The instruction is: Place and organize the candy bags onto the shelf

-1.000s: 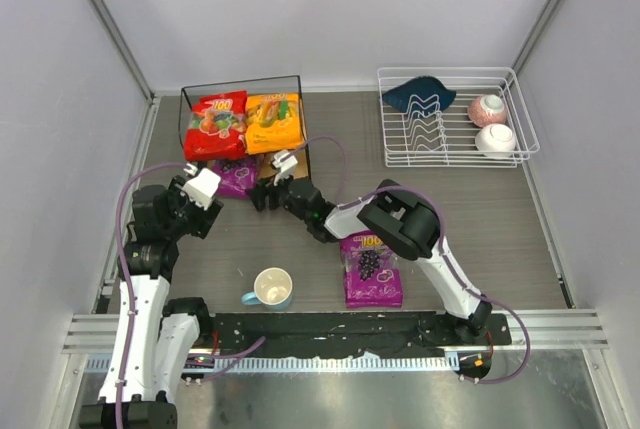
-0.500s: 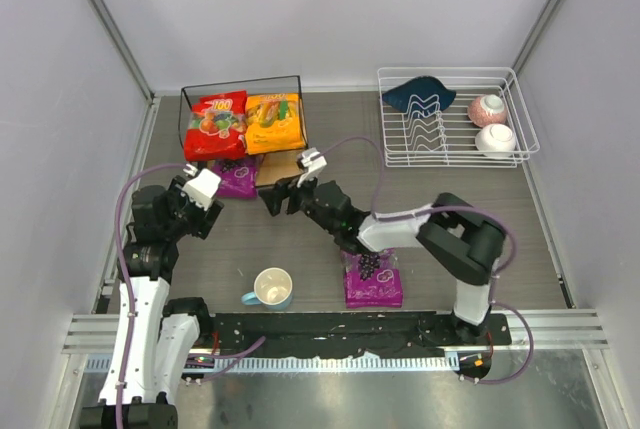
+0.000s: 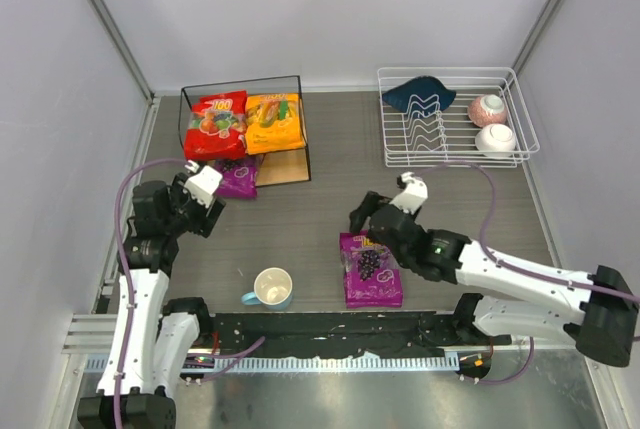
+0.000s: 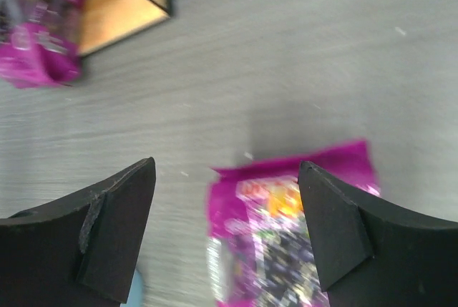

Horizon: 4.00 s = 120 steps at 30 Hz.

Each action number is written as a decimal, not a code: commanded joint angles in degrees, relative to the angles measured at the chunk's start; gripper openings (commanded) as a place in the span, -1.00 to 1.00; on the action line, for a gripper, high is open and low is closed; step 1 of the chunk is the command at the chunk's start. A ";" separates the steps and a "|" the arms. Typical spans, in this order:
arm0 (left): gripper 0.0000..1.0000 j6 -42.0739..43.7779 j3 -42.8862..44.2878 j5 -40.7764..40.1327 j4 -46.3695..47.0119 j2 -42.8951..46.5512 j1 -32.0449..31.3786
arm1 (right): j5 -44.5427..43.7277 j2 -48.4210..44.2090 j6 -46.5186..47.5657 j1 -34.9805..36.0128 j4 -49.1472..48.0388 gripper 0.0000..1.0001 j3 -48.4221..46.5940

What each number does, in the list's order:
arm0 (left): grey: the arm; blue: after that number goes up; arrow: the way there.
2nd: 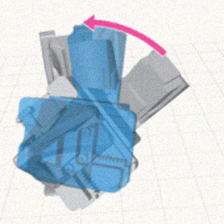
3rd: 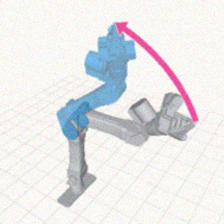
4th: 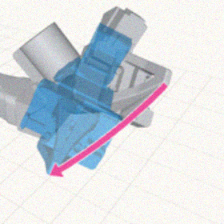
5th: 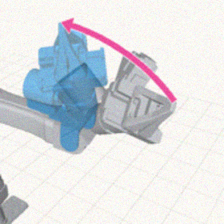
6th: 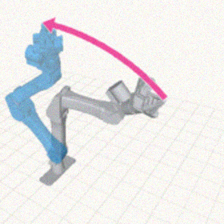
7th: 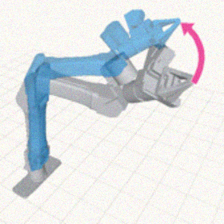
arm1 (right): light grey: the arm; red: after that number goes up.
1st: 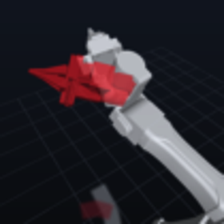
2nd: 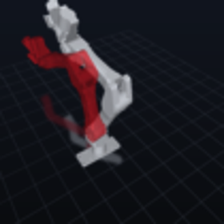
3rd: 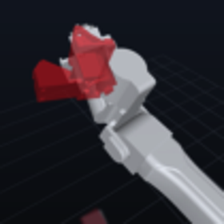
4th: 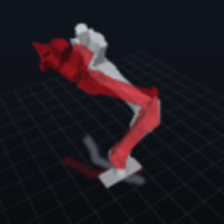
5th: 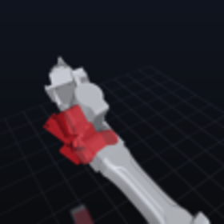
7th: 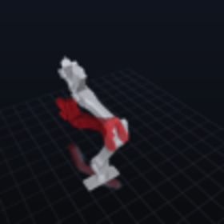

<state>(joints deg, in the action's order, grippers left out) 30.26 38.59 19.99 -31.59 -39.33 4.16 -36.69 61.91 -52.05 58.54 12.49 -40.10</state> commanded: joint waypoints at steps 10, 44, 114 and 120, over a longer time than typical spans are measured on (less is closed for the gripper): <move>0.40 -1.08 2.19 2.25 3.73 -3.91 0.41 | -1.81 -14.45 -29.58 3.67 30.74 0.73 11.44; 0.40 -1.08 1.49 2.34 4.88 -5.14 0.32 | 15.59 10.85 17.86 1.75 -39.55 -0.98 15.49; 0.37 1.99 0.26 -1.18 7.69 -7.07 0.32 | 23.24 49.18 26.92 -12.14 -71.91 -0.98 -16.50; 0.37 2.17 0.35 -1.53 7.60 -7.34 0.41 | 20.08 51.46 25.16 -12.14 -74.01 -0.99 -18.08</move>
<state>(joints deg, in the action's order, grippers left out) 31.88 38.54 19.00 -26.46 -46.46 4.21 -12.12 112.95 -25.26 46.65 -51.92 -54.43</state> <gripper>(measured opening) 0.688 0.031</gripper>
